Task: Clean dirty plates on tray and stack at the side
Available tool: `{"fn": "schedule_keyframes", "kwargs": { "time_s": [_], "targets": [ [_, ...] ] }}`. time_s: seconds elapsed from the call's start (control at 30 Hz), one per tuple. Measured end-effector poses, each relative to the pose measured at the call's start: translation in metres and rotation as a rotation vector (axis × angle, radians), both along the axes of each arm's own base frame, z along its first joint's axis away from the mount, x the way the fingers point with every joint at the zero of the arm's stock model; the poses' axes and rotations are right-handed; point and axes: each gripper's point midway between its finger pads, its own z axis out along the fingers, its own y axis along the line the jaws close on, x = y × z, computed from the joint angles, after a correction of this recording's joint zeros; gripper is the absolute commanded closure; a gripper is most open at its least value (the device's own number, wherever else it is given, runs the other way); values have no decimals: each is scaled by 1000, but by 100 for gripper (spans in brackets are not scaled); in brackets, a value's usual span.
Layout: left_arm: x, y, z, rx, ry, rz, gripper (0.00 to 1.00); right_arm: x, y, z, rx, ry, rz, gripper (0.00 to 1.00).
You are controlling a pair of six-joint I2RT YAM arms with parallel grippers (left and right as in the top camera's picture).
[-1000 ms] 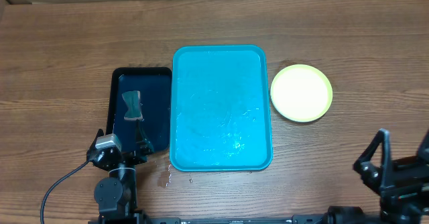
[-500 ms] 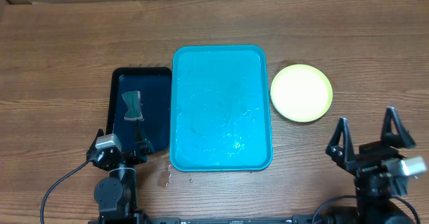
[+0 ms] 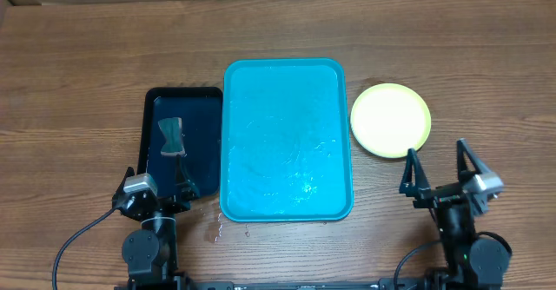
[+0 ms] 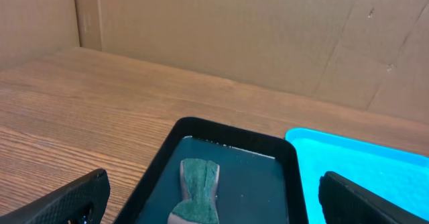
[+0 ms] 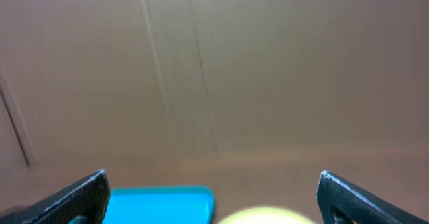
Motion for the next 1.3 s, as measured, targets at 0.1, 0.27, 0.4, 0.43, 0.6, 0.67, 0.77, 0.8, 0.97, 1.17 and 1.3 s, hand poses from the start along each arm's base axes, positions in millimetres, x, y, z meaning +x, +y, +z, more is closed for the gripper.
{"fn": "schedule_keyframes", "kwargs": {
  "time_s": [0.1, 0.27, 0.4, 0.43, 0.6, 0.67, 0.77, 0.8, 0.97, 1.17, 1.3],
  "targets": [
    [0, 0, 0, 0, -1, 0, 0, 4, 3, -38, -3, 156, 10, 0],
    [0, 0, 0, 0, 0, 0, 0, 3, 12, -49, -86, 182, 41, 0],
    [0, 0, 0, 0, 0, 0, 0, 2, 14, -49, -169, 163, 44, 0],
    [0, 0, 0, 0, 0, 0, 0, 2, 14, -49, -192, 158, 41, 0],
    [0, 0, 0, 0, 0, 0, 0, 3, 12, -49, -211, 154, 31, 0],
    [0, 0, 0, 0, 0, 0, 0, 3, 8, -49, -216, 155, 14, 0],
    [0, 0, 0, 0, 0, 0, 0, 4, 4, -49, -222, 155, -4, 0],
    [0, 0, 0, 0, 0, 0, 0, 4, 4, -49, -225, 155, -4, 0],
    [0, 0, 0, 0, 0, 0, 0, 4, 4, -49, -232, 153, -3, 0],
    [0, 0, 0, 0, 0, 0, 0, 4, 4, -49, -234, 152, -3, 0],
    [0, 0, 0, 0, 0, 0, 0, 4, 4, -49, -238, 152, -3, 0]
  ]
}}
